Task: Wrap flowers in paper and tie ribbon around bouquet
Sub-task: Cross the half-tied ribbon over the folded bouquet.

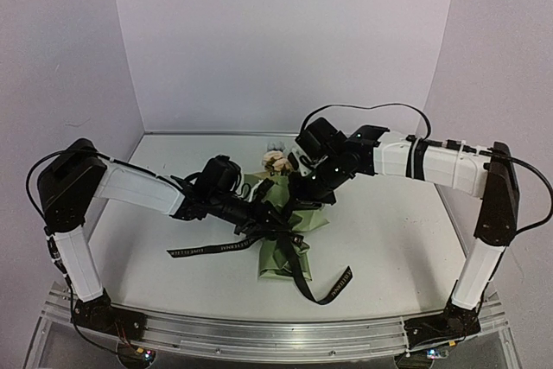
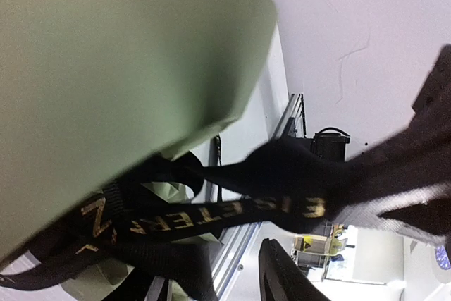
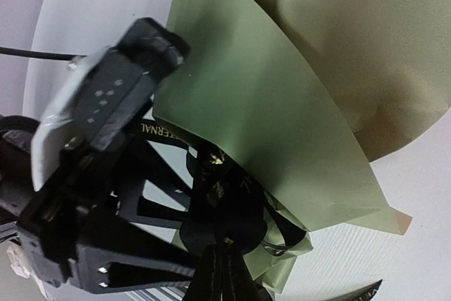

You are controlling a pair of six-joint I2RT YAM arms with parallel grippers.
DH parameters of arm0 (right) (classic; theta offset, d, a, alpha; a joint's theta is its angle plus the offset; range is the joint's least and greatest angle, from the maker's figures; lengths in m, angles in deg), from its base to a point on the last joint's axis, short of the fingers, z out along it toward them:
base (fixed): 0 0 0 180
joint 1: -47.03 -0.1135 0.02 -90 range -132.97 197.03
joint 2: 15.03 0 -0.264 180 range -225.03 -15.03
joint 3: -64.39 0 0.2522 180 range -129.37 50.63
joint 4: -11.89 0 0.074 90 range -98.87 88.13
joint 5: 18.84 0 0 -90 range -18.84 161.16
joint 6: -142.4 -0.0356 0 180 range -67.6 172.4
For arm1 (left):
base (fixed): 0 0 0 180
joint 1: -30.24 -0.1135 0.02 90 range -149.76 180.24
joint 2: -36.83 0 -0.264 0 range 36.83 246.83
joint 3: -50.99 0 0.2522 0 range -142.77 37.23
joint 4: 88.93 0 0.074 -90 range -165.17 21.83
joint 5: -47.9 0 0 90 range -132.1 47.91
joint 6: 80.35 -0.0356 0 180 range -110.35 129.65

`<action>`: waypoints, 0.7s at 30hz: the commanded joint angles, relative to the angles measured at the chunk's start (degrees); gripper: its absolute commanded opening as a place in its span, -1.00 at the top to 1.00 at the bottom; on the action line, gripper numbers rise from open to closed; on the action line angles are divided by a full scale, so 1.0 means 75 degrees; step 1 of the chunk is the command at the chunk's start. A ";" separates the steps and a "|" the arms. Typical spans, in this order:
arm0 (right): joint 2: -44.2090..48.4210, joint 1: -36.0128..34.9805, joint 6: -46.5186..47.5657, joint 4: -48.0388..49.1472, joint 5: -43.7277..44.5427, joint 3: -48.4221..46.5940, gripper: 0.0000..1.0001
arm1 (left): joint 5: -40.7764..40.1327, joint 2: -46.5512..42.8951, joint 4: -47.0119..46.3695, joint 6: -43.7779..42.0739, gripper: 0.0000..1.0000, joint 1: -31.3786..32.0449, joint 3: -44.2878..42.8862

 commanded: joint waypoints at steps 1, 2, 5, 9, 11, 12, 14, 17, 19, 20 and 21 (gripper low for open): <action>0.0597 0.0004 0.0012 0.0001 0.0188 0.0038 1.00 | 0.0198 -0.0741 0.0119 -0.0438 0.01 0.0030 0.0283; 0.0614 -0.0002 0.0012 0.0002 0.0186 0.0031 1.00 | 0.0237 -0.0805 0.0148 -0.0478 -0.02 0.0030 0.0363; 0.0625 -0.0008 -0.0003 -0.0003 0.0261 0.0054 1.00 | 0.0327 -0.0940 0.0206 -0.0519 -0.12 0.0024 0.0503; 0.0690 0.0006 -0.0100 -0.0070 0.0634 0.0167 1.00 | 0.0614 -0.0833 0.0302 -0.0616 -0.04 0.0035 0.0385; 0.0762 0.0012 -0.0110 -0.0124 0.0884 0.0255 1.00 | 0.0791 -0.0669 0.0418 -0.0724 0.12 0.0121 0.0155; 0.0797 0.0014 -0.0106 -0.0135 0.0961 0.0292 1.00 | 0.0816 -0.0599 0.0651 -0.0897 0.20 0.0209 -0.0061; 0.0848 0.0018 -0.0095 -0.0156 0.1046 0.0341 1.00 | 0.0814 -0.0487 0.0948 -0.1106 0.26 0.0394 -0.0345; 0.0857 0.0044 -0.0082 -0.0245 0.1083 0.0343 1.00 | 0.0768 -0.0497 0.1022 -0.1085 0.18 0.0417 -0.0316; 0.0868 0.0067 -0.0081 -0.0270 0.0945 0.0352 1.00 | 0.0616 -0.0492 0.1244 -0.1177 0.09 0.0416 -0.0264; 0.0893 0.0063 -0.0077 -0.0270 0.0862 0.0355 1.00 | 0.0568 -0.0511 0.1275 -0.1152 0.08 0.0401 -0.0211; 0.0921 0.0056 -0.0088 -0.0271 0.0796 0.0365 1.00 | 0.0520 -0.0551 0.1259 -0.1107 0.08 0.0382 -0.0146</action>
